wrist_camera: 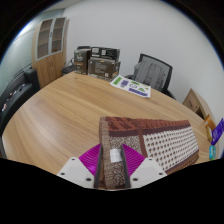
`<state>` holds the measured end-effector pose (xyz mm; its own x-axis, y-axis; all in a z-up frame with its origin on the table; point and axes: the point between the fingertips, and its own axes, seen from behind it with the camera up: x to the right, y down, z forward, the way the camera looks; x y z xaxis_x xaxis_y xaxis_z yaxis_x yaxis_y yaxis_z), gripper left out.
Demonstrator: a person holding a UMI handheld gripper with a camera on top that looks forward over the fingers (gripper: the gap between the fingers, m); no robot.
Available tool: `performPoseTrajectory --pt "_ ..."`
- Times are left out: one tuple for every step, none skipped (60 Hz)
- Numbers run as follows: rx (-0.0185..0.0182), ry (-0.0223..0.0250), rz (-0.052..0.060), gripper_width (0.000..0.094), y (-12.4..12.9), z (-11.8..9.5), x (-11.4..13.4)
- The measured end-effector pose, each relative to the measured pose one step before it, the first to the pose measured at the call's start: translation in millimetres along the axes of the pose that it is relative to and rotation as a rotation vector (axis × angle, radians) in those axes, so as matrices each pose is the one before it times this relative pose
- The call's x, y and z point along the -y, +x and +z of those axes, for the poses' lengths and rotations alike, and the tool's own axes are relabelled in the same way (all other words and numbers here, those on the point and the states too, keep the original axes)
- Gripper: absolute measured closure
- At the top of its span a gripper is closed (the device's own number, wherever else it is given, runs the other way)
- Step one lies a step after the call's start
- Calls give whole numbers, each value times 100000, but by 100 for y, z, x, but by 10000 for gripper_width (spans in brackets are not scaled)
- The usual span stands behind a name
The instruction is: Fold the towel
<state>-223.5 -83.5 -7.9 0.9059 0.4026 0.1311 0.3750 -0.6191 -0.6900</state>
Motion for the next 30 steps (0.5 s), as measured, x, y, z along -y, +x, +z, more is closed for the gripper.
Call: performPoseTrajectory --pt "-206 -283 -645 612 65 45 -17" --pt "-288 -248 -721 654 62 35 23" --pt "-644 -253 -819 710 125 67 -5" --pt "-1487 -267 -840 773 339 72 26" --pt "-2162 -126 -833 847 527 93 64" --pt "-1312 142 -285 864 228 -173 158" --pt "-290 207 661 866 17 89 -68" --pt "160 -655 400 867 -116 46 -94" --pt "-162 -67 88 872 -31 14 12" --pt "-72 -243 -118 872 -18 18 10" --pt "65 -583 43 875 -19 -19 -69" --pt "156 -220 398 879 -19 3 72" --pt "334 -296 922 879 -77 -39 152" --pt "748 -240 1102 882 -136 1 77" --pt "1022 -360 1014 882 -144 -141 -20" --pt "1200 -261 1238 882 -189 -105 88" --pt "1298 -245 1430 882 -200 -202 101" --pt "1420 -182 1625 881 -301 -207 154" --pt "1623 -97 1646 881 -384 -240 192" --pt "1772 83 1510 882 -454 -282 241" --pt "1856 283 1332 882 -474 -362 315" --pt "1948 478 1185 882 -502 -374 352" --pt "1328 480 1298 882 -728 -311 512" --pt "2308 611 1312 882 -431 -532 324" --pt "2354 518 1362 882 -575 -392 422" --pt "2492 438 1326 883 -633 -411 415" --pt "2587 472 1360 882 -659 -410 461" --pt "2559 811 1344 882 -665 -400 522" --pt "2280 1028 1172 882 -548 -427 564" --pt "1443 709 1152 882 -775 -542 671"
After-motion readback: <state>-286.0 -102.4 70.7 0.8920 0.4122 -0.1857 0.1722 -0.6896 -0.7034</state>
